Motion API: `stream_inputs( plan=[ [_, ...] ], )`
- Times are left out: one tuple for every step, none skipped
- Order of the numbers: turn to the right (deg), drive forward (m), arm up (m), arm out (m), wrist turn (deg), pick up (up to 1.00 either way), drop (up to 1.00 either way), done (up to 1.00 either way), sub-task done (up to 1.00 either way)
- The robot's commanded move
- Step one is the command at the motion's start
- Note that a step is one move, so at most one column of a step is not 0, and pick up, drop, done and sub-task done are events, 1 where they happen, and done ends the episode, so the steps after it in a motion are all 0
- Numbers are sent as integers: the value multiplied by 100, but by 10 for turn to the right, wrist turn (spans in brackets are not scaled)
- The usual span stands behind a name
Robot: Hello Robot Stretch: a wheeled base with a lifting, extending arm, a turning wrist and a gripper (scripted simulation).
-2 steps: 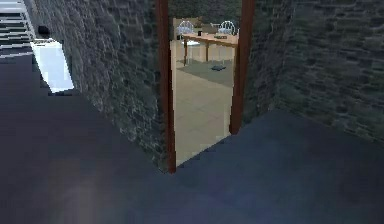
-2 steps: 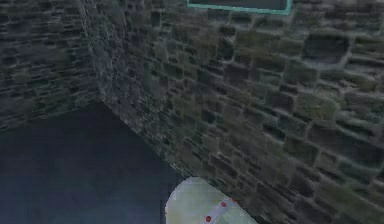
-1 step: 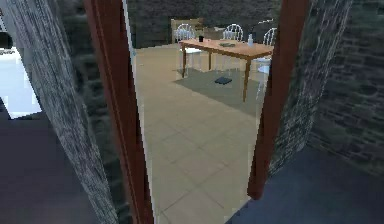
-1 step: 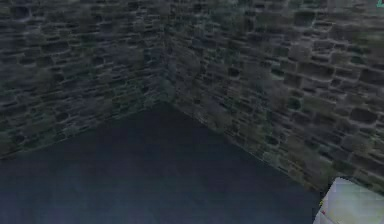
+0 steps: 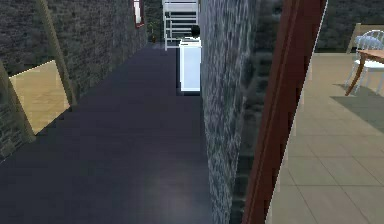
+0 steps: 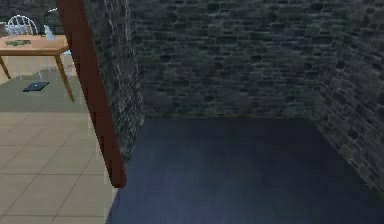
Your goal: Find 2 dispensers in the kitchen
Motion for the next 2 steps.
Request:
stream_inputs(
  plan=[
    [0,5,0,0,0,0,0,0,0],
    [450,0,0,0,0,0,0,0,0]
  ],
)
